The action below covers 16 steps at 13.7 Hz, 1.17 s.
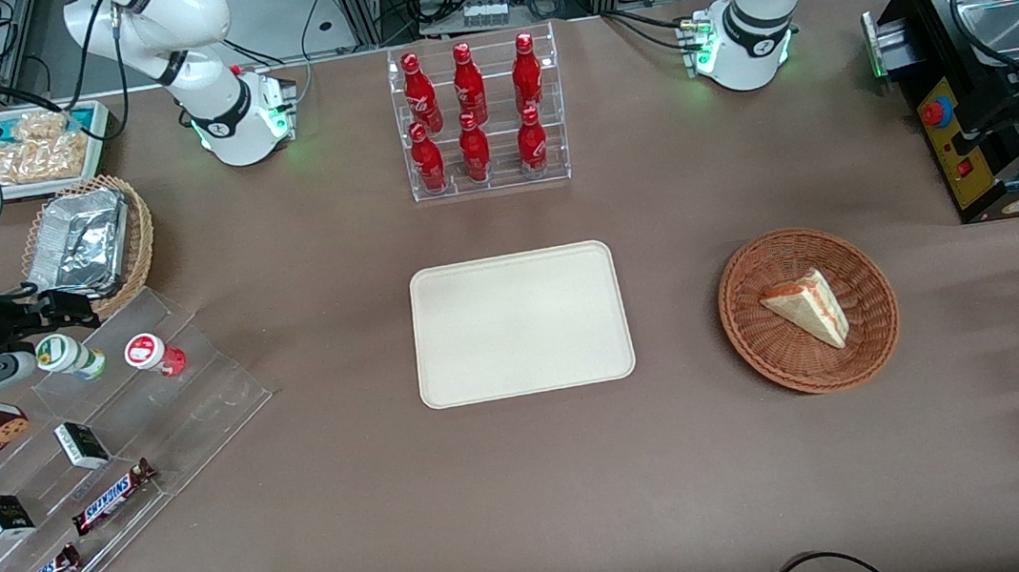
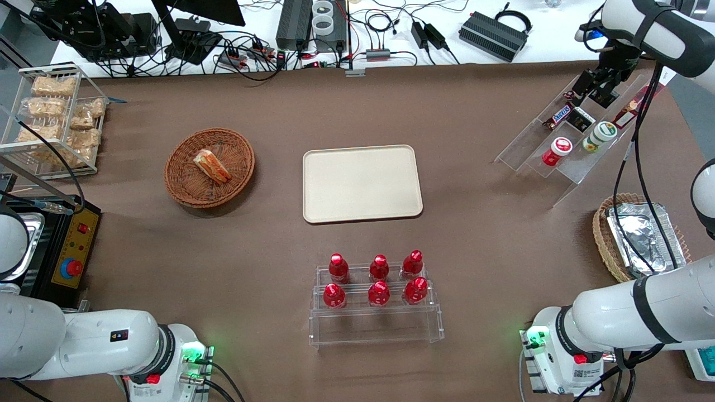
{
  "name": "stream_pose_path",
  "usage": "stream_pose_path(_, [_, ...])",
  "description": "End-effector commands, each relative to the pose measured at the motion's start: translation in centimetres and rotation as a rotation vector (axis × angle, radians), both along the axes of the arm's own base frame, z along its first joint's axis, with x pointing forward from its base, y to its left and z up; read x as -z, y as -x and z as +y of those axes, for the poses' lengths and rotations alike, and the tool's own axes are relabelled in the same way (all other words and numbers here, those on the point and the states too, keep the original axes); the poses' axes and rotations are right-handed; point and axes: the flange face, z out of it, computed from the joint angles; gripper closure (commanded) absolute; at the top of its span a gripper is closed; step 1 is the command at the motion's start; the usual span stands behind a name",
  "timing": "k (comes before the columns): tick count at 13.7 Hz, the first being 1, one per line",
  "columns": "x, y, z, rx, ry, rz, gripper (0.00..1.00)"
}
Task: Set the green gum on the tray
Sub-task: 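Move the right gripper down toward the green-labelled gum bottle on the display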
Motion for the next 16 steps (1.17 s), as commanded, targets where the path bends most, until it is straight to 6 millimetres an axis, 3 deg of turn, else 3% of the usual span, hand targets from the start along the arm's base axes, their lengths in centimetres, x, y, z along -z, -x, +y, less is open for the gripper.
stream_pose_path(1, [0.2,-0.1,-0.9,-0.115,0.008,-0.03,0.0])
stream_pose_path(5, [2.3,0.1,-5.7,-0.307,-0.002,-0.08,0.0])
stream_pose_path(10, [6.0,2.1,-8.9,-0.412,-0.01,-0.113,0.0])
stream_pose_path(16, [7.8,4.6,-8.3,-0.409,-0.006,-0.135,0.0])
